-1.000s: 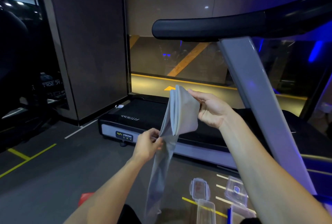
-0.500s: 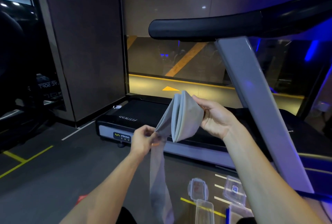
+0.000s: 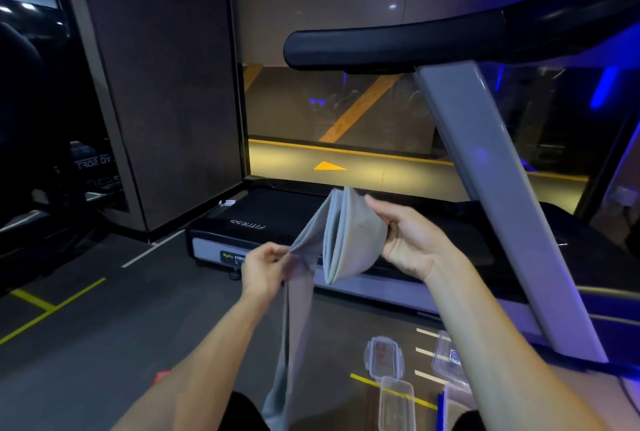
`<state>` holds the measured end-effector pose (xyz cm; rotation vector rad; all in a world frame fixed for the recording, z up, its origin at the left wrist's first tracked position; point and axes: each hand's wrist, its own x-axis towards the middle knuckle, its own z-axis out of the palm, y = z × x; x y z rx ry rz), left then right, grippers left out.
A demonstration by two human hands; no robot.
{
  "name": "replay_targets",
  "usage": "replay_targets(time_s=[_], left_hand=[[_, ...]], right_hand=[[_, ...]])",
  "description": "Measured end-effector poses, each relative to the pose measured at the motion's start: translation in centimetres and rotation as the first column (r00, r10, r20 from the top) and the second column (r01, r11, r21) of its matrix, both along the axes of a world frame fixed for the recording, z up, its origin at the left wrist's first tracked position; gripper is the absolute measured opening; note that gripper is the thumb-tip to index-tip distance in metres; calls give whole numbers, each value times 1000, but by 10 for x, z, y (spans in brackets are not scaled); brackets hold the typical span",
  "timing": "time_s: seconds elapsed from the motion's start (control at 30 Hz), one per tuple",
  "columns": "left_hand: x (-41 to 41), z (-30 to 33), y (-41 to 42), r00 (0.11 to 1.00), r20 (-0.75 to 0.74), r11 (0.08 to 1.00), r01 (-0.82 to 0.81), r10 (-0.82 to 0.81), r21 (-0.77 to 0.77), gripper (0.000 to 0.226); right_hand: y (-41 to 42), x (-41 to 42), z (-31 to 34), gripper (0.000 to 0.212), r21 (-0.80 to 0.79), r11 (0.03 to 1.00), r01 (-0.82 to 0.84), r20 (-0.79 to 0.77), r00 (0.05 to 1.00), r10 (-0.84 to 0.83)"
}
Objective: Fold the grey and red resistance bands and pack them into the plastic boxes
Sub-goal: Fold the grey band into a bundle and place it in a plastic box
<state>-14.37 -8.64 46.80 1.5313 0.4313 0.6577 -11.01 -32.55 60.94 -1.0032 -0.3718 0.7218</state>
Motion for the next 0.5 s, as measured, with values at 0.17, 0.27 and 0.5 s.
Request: replay_targets(time_s=[0.17, 0.27, 0.5], left_hand=[[-3, 29, 21, 993, 114, 1000, -7, 10, -21, 12], [-11, 40, 30, 991, 121, 996, 45, -54, 79, 14], [-25, 48, 31, 979, 150, 989, 132, -141, 67, 26]], right_hand=[[-18, -30, -102, 36, -178, 974, -142, -151, 982, 115], [-20, -36, -160, 35, -296, 928, -226, -204, 964, 170], [6, -22, -161, 36, -304, 921, -241, -201, 962, 186]])
